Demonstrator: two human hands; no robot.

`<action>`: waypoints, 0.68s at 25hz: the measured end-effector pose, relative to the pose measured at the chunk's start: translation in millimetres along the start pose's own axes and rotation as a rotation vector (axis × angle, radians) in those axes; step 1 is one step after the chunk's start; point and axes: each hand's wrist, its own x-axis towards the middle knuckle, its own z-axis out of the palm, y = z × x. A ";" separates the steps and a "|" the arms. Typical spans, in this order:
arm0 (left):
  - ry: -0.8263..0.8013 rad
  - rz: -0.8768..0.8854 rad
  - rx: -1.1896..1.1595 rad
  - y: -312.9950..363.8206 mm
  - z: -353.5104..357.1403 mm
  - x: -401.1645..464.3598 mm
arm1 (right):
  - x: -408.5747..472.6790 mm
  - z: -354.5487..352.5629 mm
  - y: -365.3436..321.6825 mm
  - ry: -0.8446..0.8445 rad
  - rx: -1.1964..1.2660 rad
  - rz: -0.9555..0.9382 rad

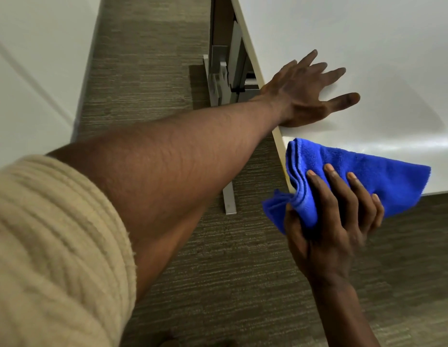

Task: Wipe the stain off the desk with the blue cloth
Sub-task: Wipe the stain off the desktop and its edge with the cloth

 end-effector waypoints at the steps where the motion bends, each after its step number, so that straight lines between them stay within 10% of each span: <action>1: 0.002 -0.002 -0.006 -0.2 0.3 0.2 | 3.1 4.6 -4.3 0.034 -0.044 0.019; 9: 0.017 0.002 -0.017 -1.8 3.7 1.5 | 18.8 27.0 -46.8 0.209 -0.108 0.227; 17: -0.002 -0.003 -0.011 -3.2 3.9 3.5 | 24.1 -15.9 -10.0 -0.212 -0.082 -0.120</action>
